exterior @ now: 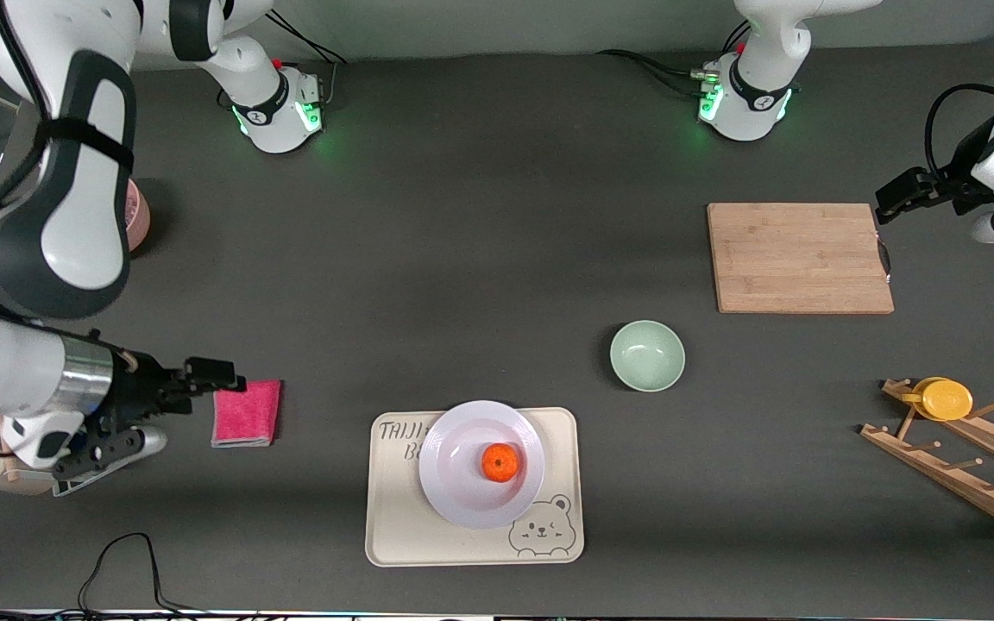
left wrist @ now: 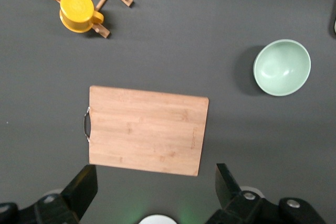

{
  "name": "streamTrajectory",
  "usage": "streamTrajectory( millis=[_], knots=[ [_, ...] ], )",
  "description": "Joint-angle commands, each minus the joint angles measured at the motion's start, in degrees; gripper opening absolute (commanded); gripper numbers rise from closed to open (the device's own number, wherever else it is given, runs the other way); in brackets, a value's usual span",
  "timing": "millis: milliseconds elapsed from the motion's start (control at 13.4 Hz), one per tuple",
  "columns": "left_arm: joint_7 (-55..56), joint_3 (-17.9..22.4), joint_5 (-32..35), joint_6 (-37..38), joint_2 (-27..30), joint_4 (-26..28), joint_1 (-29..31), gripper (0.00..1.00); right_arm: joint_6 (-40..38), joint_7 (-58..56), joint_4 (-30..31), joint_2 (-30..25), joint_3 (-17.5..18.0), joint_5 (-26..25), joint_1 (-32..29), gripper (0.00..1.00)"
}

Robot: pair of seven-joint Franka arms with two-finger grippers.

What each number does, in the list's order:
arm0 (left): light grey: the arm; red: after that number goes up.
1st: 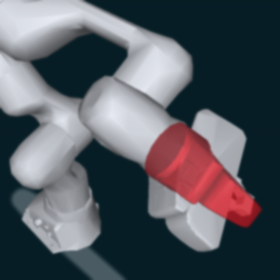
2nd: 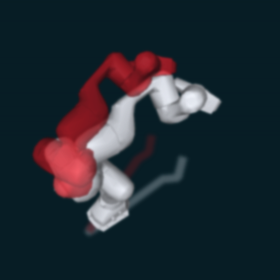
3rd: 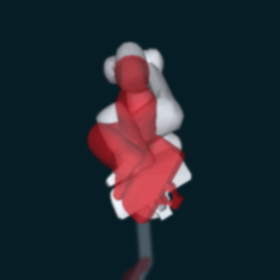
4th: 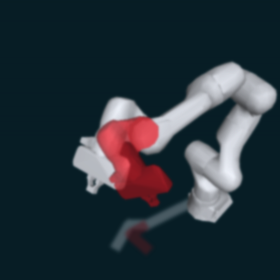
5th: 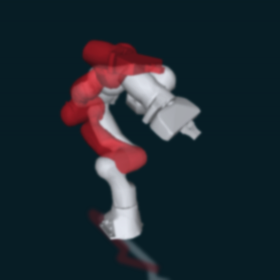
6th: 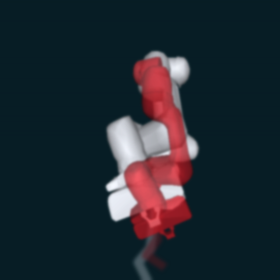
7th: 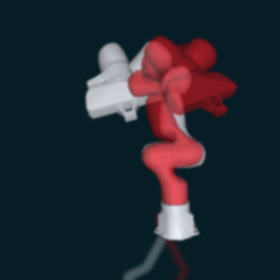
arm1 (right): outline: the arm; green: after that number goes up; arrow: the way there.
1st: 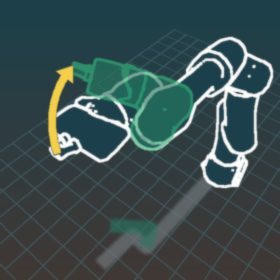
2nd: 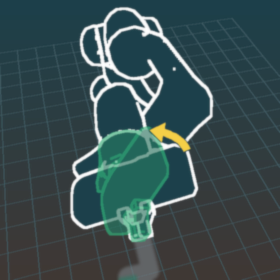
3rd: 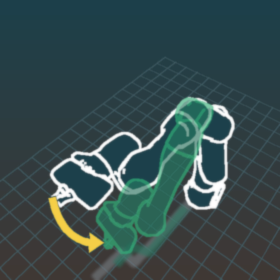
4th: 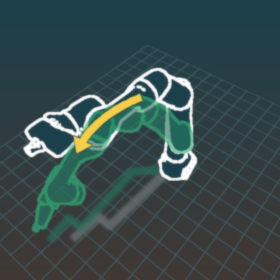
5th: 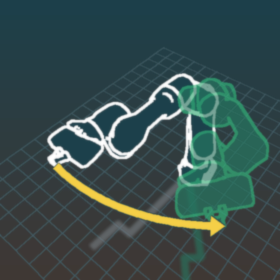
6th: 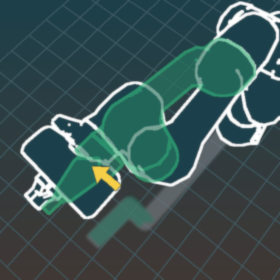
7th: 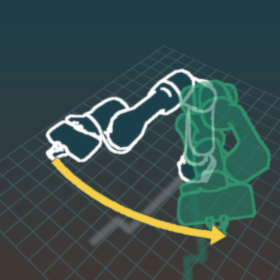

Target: Place orange and plate with both arms

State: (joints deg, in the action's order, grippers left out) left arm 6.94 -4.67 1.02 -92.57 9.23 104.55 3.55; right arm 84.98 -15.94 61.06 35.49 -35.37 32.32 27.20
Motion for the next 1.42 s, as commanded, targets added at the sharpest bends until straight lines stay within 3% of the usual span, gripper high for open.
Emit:
streamTrajectory(
  millis=[0, 224, 298, 373, 522, 745, 820, 1043, 1192, 1341],
  knots=[
    [-0.61, 0.36, -0.76, -3.4, 4.57, 5.66, -0.12, 1.0, -1.84, 4.5, 7.03, -9.71, 8.95, -12.4, -3.44, 1.0],
    [-0.96, 0.45, -0.41, -3.15, 4.48, 5.22, -0.12, 1.0, -1.84, 12.13, 14.15, -17.89, 29.41, -27.09, -15.46, 1.0],
    [-1.13, 0.54, -0.41, -2.71, 4.48, 4.96, -0.12, 1.0, -1.58, 13.46, 16.78, -20.79, 34.96, -29.48, -19.51, 1.0],
    [-1.14, 0.54, -0.41, -1.66, 4.48, 4.7, -0.21, 1.0, -0.88, 13.82, 20.2, -23.34, 38.15, -30.55, -22.25, 1.0],
    [-1.05, 2.11, -0.41, -0.77, 4.48, 4.08, -1.34, 1.0, 3.06, 13.83, 27.49, -28.7, 39.15, -30.65, -24.29, 1.0],
    [-0.96, 3.44, -0.23, 0.55, 4.22, 2.94, -3.64, 1.0, 15.61, 13.83, 46.72, -41.69, 41.95, -30.65, -28.15, 1.0],
    [-1.05, 3.44, -0.23, 0.55, 4.04, 2.85, -3.55, 1.0, 17.48, 13.91, 50.52, -44.43, 42.39, -30.65, -29.21, 1.0],
    [-0.79, 3.18, -0.23, 2.56, 3.16, 0.92, -3.2, 1.0, 13.12, 13.91, 49.08, -47.35, 42.49, -30.65, -30.7, 1.0],
    [-0.96, 2.21, -0.49, 3.97, 2.2, -0.57, -1.71, 1.0, 8.99, 14.0, 44.52, -47.45, 43.1, -32.04, -31.06, 1.0],
    [-1.05, -1.11, -0.85, 4.77, 1.84, -1.28, 1.8, 1.0, 7.83, 14.09, 41.34, -45.61, 42.49, -34.16, -30.98, 1.0]
  ],
)
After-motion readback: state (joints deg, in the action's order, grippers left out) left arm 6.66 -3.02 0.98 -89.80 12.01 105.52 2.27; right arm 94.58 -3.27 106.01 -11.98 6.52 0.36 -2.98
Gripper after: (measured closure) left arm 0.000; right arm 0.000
